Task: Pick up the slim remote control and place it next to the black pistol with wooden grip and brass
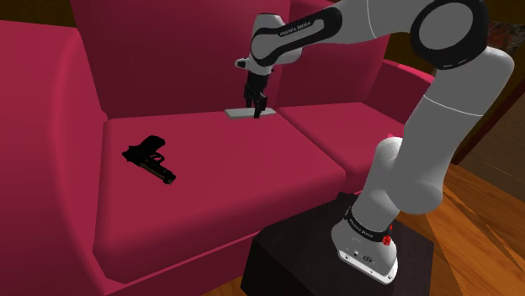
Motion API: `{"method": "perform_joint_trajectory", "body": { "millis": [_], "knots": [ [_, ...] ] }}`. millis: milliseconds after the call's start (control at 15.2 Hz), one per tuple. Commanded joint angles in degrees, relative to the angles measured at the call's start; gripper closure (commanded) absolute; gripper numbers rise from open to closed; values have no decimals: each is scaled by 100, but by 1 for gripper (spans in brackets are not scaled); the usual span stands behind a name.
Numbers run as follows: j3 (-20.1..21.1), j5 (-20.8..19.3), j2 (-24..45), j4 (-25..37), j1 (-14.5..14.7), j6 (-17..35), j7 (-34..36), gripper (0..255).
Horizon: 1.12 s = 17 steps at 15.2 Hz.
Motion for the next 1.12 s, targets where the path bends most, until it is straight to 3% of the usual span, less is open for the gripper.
{"method": "perform_joint_trajectory", "body": {
  "millis": [0, 594, 1056],
  "knots": [
    [141, -2, -5, -30, 141, 28, 292, 255],
    [722, 132, 358, 402, 738, -58, 1407, 255],
    [749, 223, 575, 180, 752, 370, 1394, 255]
  ]
}}
